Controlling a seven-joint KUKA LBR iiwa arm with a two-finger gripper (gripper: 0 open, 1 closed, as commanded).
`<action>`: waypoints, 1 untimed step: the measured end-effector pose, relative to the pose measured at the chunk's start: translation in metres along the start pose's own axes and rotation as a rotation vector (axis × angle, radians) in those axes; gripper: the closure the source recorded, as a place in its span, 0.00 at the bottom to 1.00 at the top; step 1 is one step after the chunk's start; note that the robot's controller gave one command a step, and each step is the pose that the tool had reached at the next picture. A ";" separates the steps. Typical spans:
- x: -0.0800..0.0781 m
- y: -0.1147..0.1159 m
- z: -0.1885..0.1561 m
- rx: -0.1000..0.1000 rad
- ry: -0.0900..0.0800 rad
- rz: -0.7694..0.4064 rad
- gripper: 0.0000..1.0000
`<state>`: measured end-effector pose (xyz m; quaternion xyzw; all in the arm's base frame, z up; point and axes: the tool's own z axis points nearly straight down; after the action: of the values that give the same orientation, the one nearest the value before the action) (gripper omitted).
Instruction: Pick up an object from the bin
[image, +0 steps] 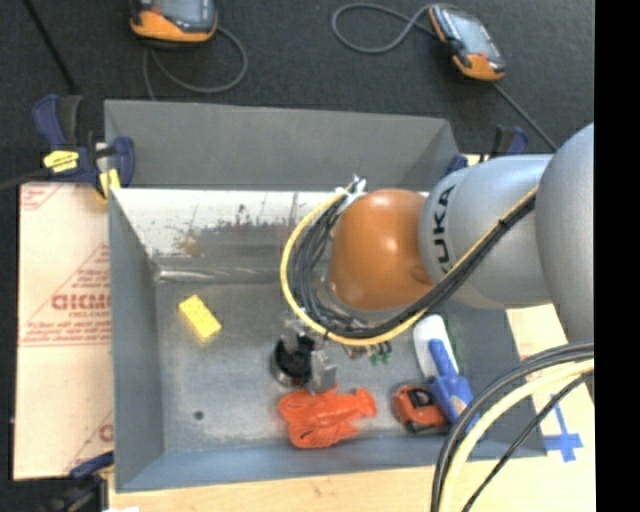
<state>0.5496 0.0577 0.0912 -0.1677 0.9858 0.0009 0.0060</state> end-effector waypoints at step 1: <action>0.000 0.000 0.000 0.000 0.000 0.001 1.00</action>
Offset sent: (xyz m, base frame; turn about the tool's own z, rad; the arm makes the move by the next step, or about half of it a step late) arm -0.0117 0.0237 0.1266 -0.0211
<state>0.5496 0.0577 0.0913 -0.1671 0.9859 0.0010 0.0059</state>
